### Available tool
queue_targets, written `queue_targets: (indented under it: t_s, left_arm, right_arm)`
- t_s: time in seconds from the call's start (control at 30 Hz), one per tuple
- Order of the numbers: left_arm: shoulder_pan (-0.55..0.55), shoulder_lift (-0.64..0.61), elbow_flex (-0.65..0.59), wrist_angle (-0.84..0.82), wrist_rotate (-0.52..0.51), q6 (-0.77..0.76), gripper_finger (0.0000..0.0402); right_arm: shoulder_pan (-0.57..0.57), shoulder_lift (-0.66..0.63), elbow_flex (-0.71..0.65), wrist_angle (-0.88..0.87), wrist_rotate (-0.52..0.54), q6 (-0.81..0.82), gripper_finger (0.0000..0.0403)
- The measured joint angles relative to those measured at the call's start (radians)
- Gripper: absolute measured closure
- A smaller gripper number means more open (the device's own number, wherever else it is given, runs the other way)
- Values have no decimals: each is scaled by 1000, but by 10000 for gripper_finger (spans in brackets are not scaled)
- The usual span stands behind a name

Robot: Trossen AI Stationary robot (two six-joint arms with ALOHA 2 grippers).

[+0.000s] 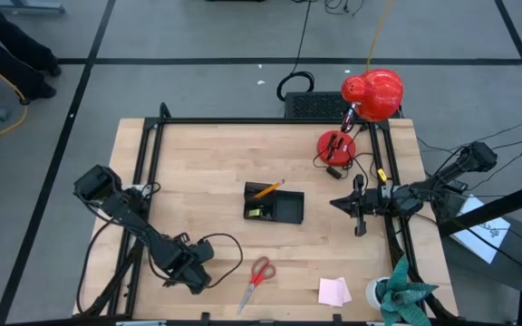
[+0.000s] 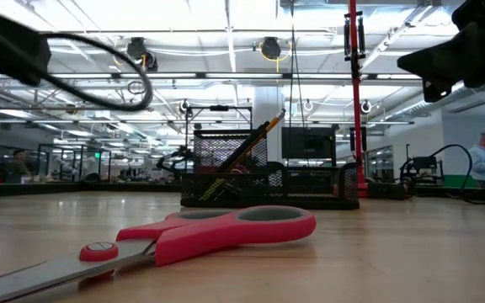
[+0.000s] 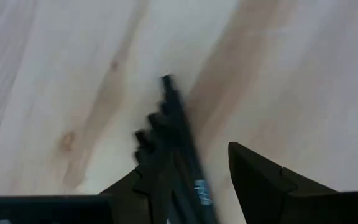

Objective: Pick and place office supplies into organizer
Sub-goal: Put the right pen into the desk organizer

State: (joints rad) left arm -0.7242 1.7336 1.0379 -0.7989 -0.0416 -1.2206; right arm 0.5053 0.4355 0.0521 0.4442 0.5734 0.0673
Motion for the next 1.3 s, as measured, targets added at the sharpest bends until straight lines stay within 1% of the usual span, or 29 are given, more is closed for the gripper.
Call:
queue_targets:
  t_s: [0.27,0.47,0.8,0.9,1.1,1.2,1.3]
  left_arm:
    - [1,-7,-119,149,29,-33,240]
    - [1,-6,-125,179,29,-40,240]
    - [-5,-3,-125,205,16,-69,243]
    - [-4,-3,-125,205,15,-89,259]
    - [-4,8,-124,202,14,-94,316]
    - [-8,19,-123,206,6,-71,342]
    - [-11,19,-124,233,-32,-26,363]
  right_arm:
    - [0,0,-1,0,-1,-4,399]
    - [-12,0,-1,0,1,-37,399]
    - [-22,0,-1,0,2,-27,399]
    - [-22,0,-1,0,2,-27,399]
    - [-22,0,-1,-1,2,-22,399]
    - [-21,0,-1,-11,2,11,399]
    - [-21,0,-2,-30,2,35,399]
